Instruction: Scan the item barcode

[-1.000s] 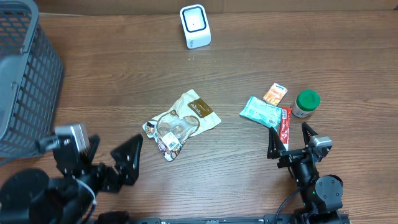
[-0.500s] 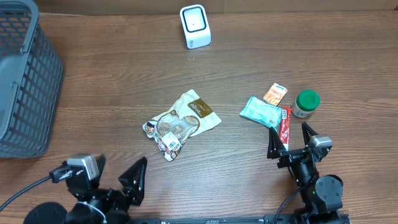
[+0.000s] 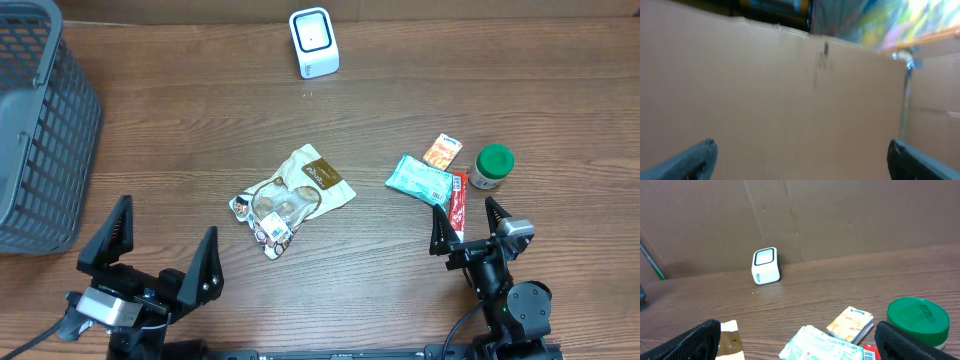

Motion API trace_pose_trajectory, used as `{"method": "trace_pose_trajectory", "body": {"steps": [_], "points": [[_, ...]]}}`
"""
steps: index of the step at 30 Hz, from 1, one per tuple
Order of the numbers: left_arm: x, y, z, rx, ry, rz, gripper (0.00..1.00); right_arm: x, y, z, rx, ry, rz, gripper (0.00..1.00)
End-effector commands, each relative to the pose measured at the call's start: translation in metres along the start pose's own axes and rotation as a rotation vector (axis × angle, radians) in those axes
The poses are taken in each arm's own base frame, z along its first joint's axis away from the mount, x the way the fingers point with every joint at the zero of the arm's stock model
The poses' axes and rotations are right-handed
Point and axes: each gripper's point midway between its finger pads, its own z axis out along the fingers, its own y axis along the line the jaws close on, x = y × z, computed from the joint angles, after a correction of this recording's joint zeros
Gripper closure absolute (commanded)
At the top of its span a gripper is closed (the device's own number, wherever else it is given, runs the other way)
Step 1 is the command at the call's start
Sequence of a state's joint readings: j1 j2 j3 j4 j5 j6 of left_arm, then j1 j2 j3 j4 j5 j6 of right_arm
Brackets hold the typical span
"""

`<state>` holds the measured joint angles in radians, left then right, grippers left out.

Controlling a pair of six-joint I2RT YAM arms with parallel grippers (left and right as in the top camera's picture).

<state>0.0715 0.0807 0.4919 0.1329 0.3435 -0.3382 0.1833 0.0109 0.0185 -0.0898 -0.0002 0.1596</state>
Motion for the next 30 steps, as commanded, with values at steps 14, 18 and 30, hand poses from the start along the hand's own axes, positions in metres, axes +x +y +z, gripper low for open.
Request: {"method": "trace_pose_trajectory", "body": {"steps": [14,18,30], "points": [[0.150,0.103,-0.036,-0.398,0.110,-0.042,0.01,0.002,-0.001,0.000,0.003,-0.003,-0.003,0.00],[0.194,0.114,-0.051,-0.454,0.297,-0.028,0.01,0.002,-0.001,0.000,0.003,-0.003,-0.003,0.00],[0.237,0.117,-0.072,-0.408,0.557,0.232,0.00,0.002,-0.001,0.000,0.003,-0.003,-0.003,0.00]]}}
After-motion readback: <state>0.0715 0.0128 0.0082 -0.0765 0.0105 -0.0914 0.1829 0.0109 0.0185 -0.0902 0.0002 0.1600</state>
